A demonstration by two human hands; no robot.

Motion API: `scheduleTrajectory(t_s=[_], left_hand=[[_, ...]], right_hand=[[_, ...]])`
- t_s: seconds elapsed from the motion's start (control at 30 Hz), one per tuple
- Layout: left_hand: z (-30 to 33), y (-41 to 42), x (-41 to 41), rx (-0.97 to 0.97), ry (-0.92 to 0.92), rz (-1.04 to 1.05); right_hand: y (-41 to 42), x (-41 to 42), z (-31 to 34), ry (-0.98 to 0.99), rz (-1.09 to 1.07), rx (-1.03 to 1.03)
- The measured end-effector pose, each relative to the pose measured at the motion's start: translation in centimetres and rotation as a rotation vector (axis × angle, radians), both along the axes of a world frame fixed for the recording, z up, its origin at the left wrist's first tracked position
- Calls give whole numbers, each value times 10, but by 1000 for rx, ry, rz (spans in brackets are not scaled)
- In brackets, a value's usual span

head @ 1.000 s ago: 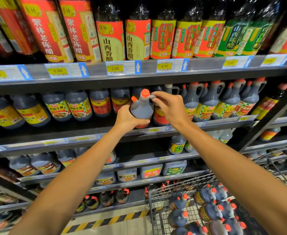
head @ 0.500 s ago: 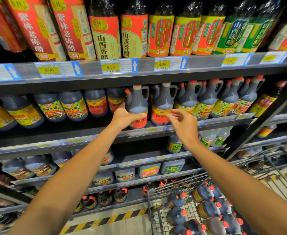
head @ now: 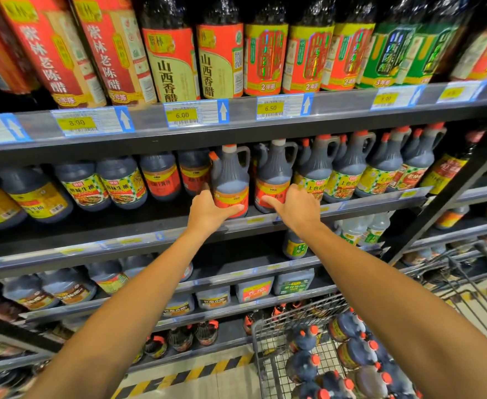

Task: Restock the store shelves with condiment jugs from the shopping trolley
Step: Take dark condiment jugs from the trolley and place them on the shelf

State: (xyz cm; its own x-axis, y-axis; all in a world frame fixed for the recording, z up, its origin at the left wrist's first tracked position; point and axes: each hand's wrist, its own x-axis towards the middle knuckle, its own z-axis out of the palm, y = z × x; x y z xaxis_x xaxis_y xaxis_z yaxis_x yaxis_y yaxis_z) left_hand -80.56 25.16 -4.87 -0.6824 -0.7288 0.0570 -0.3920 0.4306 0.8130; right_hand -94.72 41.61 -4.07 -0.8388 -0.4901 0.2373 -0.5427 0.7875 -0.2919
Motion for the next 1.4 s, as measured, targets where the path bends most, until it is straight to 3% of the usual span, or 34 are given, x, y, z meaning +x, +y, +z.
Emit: scheduleTrajectory(t_s=[0.23,0.77,1.03,1.17,1.3,1.4], left_hand=[[7,0,0,-39,-42,11],[4,10,-11,-53,-35,24],[14,5,-9,-80,-235,-118],[12,5,19,-261,-250,-164],[-14,36,64,-642,-111,-296],[-49,72,87,-766,-169,-475]], right_hand=[[7,-18,-2,-63,141,24],[2,-9,-2,-70,62,-3],[22,-18,-7,-213,179,-107],[76,-3,-5,-228,367,-252],[139,15,-37,-227,456,-183],[185,30,-80,-286,488,-102]])
